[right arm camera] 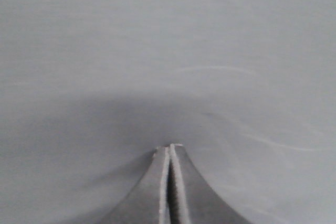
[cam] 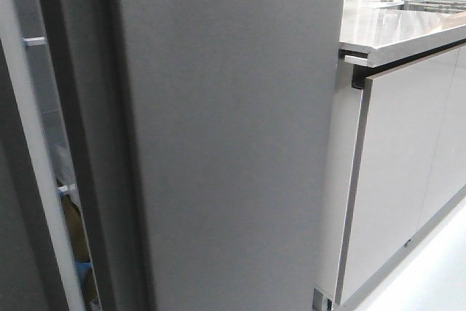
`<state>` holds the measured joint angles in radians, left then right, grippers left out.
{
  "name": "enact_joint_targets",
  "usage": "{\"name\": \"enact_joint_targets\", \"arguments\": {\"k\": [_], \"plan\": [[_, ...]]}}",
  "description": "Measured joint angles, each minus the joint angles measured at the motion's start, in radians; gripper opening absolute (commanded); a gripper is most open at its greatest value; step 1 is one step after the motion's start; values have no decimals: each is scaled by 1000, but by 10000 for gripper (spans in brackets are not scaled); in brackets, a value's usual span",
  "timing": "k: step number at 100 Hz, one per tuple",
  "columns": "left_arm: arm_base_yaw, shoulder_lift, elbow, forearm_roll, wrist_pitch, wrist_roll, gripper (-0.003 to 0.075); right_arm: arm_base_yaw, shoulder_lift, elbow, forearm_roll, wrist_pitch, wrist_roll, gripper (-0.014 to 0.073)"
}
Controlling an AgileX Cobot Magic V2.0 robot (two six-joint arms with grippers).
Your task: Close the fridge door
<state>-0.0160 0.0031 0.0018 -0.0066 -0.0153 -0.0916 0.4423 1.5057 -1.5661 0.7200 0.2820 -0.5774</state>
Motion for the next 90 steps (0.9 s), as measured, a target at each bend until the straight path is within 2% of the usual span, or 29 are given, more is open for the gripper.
{"name": "enact_joint_targets", "arguments": {"k": [34, 50, 72, 90], "plan": [[0, 0, 0, 0, 0, 0, -20, 63, 65, -2, -68, -152, 37, -76], [0, 0, 0, 0, 0, 0, -21, 80, 122, -33, -117, -212, 93, -76], [0, 0, 0, 0, 0, 0, -21, 101, 236, -68, -179, -217, 148, -76], [0, 0, 0, 0, 0, 0, -21, 103, 243, -70, -221, -226, 187, -76]]}}
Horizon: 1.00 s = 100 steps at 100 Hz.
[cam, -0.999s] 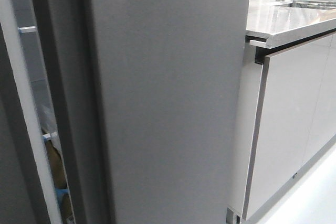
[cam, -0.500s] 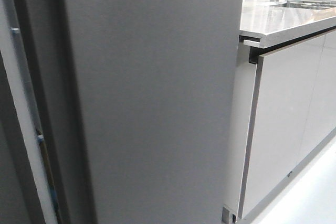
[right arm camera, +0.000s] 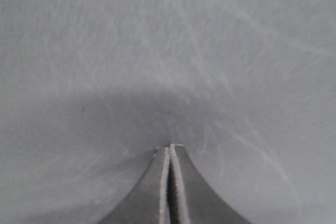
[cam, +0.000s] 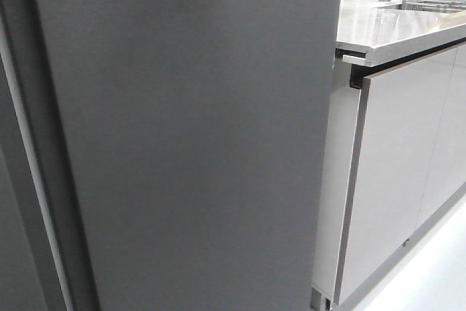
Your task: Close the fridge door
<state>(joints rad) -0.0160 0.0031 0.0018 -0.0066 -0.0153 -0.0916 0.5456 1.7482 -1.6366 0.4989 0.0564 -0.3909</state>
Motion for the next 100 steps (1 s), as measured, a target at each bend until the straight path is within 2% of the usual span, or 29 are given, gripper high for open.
{"name": "enact_joint_targets", "arguments": {"k": [36, 63, 84, 100], "plan": [[0, 0, 0, 0, 0, 0, -20, 0, -53, 36, -123, 27, 57, -76], [0, 0, 0, 0, 0, 0, -21, -36, -260, 335, -129, -119, 73, -76], [0, 0, 0, 0, 0, 0, -20, -138, -448, 532, -135, -123, 95, -76], [0, 0, 0, 0, 0, 0, -21, -227, -589, 639, -217, -117, 174, -76]]}}
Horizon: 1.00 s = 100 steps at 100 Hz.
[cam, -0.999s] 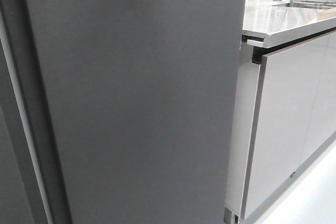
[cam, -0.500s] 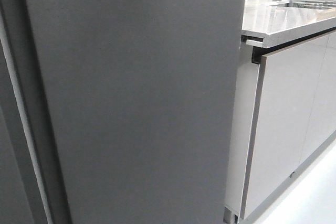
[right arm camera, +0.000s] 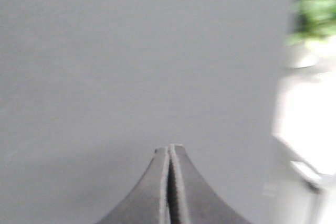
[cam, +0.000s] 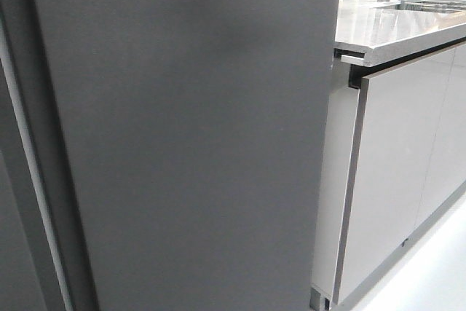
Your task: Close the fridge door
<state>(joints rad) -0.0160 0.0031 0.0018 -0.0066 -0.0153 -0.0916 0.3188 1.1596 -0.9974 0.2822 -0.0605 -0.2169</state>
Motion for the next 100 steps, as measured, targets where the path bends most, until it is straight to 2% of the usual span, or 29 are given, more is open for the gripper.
{"name": "enact_joint_targets", "arguments": {"k": [20, 47, 83, 100], "plan": [[0, 0, 0, 0, 0, 0, -20, -95, -174, 123, -88, 9, 81, -76], [0, 0, 0, 0, 0, 0, -21, -161, -397, 312, -191, 30, 146, -76], [0, 0, 0, 0, 0, 0, -20, -262, -688, 559, -239, 50, 195, -76], [0, 0, 0, 0, 0, 0, -21, -275, -817, 672, -256, 51, 217, -76]]}}
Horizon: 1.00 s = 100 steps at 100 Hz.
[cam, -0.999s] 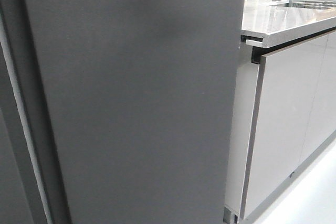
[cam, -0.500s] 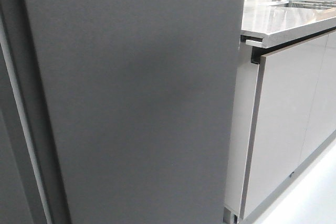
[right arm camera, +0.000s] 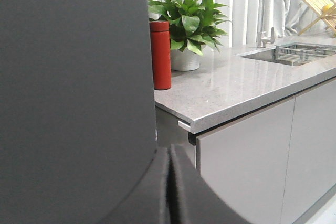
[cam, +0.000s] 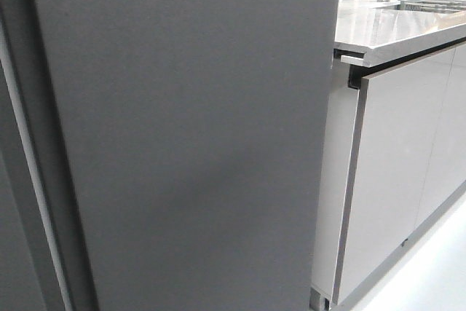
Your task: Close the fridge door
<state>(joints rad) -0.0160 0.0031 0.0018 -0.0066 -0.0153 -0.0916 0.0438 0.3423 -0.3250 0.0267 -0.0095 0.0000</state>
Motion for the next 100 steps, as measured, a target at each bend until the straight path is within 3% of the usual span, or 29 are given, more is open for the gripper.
{"name": "enact_joint_targets", "arguments": {"k": [63, 100], "plan": [[0, 0, 0, 0, 0, 0, -21, 0, -322, 325, -32, 0, 0, -76], [0, 0, 0, 0, 0, 0, -20, 0, -350, 336, -44, 0, 0, -76]]}}
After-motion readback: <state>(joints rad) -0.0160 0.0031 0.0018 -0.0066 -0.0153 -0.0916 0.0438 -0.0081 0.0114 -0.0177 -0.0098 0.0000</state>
